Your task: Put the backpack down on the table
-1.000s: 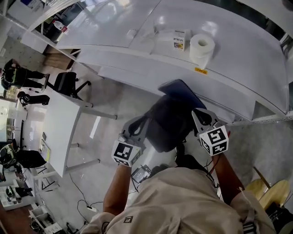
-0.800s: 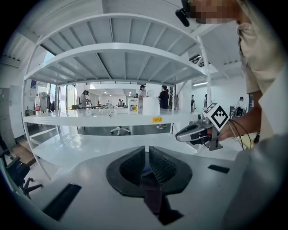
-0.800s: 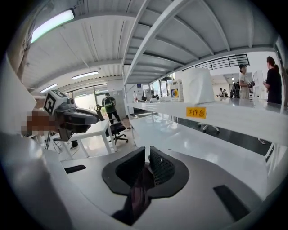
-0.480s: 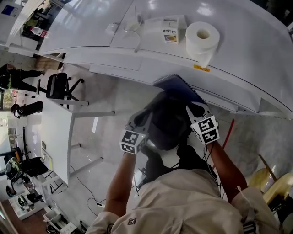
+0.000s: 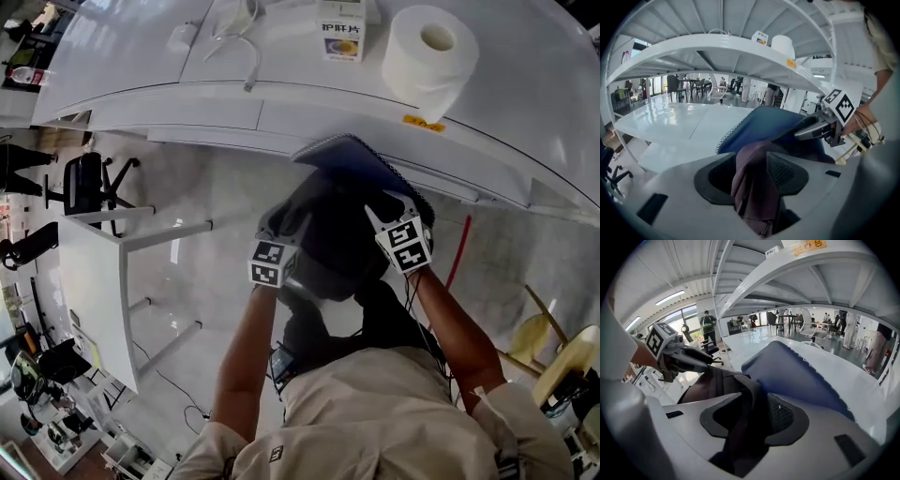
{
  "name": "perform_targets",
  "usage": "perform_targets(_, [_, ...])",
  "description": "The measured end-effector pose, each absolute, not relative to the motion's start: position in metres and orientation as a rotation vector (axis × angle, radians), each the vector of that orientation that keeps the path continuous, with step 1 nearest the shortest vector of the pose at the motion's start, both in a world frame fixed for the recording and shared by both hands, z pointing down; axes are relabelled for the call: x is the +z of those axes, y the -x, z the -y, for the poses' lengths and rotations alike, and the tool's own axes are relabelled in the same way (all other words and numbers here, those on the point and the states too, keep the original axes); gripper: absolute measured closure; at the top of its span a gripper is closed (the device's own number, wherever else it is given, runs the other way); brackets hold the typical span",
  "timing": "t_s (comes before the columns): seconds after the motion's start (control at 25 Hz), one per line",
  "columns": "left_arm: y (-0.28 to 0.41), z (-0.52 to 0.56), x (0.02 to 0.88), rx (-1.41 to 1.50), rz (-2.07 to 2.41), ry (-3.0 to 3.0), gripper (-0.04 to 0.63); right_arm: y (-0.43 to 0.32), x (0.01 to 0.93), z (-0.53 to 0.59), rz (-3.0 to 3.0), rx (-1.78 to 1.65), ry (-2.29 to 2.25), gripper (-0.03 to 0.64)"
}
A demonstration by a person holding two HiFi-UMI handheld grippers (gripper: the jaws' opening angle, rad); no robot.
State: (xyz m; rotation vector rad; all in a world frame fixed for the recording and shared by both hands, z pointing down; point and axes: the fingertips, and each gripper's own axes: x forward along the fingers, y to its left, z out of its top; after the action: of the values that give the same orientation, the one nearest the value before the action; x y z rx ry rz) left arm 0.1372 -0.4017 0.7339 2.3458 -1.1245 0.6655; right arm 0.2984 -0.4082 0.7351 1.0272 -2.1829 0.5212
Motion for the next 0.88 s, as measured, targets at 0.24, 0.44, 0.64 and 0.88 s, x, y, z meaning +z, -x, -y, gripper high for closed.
perform_targets(0.24, [-0.139, 0.405, 0.751, 0.594, 1.069, -2.323, 0.407, -0.292, 0.753, 0.415, 2.146, 0.465, -1.055, 0.469])
perform_targets(0.44, [-0.139, 0.402, 0.753, 0.522, 1.059, -2.296, 0.451, -0.295, 0.757, 0.422, 2.175, 0.523, -1.105, 0.574])
perform_targets(0.64, [-0.130, 0.388, 0.746, 0.523, 1.102, -2.291, 0.469, -0.288, 0.721, 0.410, 2.306, 0.501, -1.116, 0.578])
perform_targets(0.88, [-0.090, 0.351, 0.720, 0.462, 1.257, -2.267, 0.471, -0.238, 0.669, 0.370, 2.458, 0.475, -0.985, 0.578])
